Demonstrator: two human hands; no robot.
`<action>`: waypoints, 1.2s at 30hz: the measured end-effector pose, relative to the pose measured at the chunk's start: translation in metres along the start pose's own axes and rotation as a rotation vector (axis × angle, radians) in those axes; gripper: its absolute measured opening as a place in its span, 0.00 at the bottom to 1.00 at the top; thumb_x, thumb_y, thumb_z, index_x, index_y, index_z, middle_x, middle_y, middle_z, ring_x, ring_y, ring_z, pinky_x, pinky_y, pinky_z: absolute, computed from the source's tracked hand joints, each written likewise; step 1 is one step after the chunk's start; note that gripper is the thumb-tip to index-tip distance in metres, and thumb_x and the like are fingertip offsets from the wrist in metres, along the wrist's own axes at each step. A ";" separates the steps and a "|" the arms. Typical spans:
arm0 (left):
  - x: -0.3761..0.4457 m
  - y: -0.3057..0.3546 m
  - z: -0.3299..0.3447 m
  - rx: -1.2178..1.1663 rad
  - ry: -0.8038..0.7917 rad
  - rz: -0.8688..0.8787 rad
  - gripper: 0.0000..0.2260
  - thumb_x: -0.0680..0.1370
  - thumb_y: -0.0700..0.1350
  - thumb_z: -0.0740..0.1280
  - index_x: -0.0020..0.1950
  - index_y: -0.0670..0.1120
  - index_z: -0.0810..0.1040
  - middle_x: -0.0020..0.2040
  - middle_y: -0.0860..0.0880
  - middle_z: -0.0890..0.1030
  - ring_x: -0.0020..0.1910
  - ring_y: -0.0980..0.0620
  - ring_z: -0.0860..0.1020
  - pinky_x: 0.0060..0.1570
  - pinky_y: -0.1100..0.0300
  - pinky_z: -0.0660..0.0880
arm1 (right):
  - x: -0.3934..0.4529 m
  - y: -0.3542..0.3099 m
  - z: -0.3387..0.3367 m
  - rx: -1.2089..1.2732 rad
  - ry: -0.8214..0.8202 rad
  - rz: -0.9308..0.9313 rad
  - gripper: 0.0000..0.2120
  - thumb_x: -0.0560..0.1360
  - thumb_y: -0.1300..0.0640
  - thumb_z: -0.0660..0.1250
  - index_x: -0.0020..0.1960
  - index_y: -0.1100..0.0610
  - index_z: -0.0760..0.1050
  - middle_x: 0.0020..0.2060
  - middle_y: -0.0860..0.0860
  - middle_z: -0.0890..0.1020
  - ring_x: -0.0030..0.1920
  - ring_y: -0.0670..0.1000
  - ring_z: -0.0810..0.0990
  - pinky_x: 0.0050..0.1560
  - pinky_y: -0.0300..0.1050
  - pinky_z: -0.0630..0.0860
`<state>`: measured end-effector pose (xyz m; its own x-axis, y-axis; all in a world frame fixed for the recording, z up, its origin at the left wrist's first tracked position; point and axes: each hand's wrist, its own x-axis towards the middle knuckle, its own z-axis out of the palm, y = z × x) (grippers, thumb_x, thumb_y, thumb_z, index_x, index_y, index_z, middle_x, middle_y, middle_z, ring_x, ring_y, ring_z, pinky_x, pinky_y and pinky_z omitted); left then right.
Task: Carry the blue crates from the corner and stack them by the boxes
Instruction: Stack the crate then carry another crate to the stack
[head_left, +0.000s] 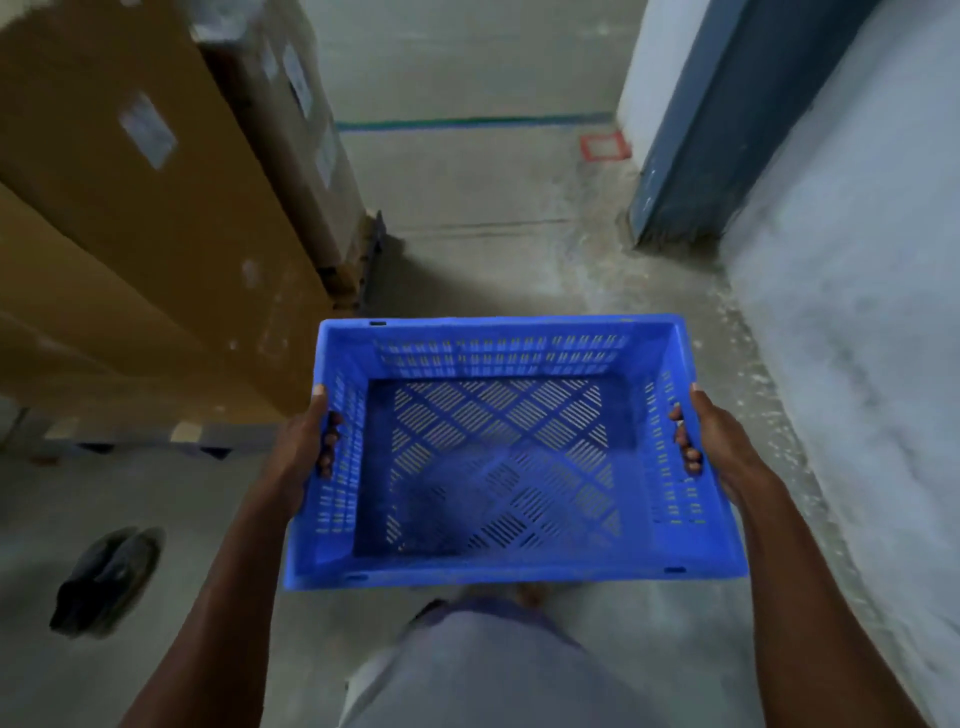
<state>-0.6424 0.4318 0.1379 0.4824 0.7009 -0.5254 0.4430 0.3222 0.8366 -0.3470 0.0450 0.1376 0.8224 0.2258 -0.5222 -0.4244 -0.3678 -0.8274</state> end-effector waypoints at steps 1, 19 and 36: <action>0.002 0.009 0.003 0.018 -0.030 0.010 0.25 0.79 0.68 0.58 0.45 0.47 0.74 0.30 0.51 0.68 0.21 0.55 0.63 0.24 0.63 0.62 | -0.011 0.000 -0.006 0.016 0.036 -0.001 0.24 0.82 0.38 0.53 0.45 0.57 0.72 0.28 0.53 0.68 0.20 0.46 0.62 0.21 0.37 0.61; -0.089 0.070 0.272 0.498 -0.878 0.236 0.28 0.79 0.70 0.56 0.44 0.46 0.77 0.29 0.51 0.70 0.21 0.54 0.62 0.21 0.64 0.61 | -0.343 0.173 -0.136 0.540 0.913 0.169 0.26 0.81 0.34 0.53 0.45 0.57 0.71 0.29 0.52 0.68 0.22 0.48 0.61 0.22 0.38 0.59; -0.512 -0.131 0.449 0.939 -1.713 0.413 0.27 0.79 0.70 0.57 0.44 0.47 0.78 0.30 0.52 0.70 0.24 0.54 0.63 0.28 0.59 0.62 | -0.723 0.392 -0.090 0.978 1.744 0.358 0.26 0.80 0.34 0.56 0.45 0.57 0.73 0.30 0.52 0.70 0.26 0.50 0.65 0.27 0.42 0.64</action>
<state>-0.6087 -0.2552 0.2277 0.4767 -0.7781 -0.4091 0.0455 -0.4429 0.8954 -1.0739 -0.3433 0.2094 -0.1656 -0.8855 -0.4342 -0.1481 0.4576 -0.8767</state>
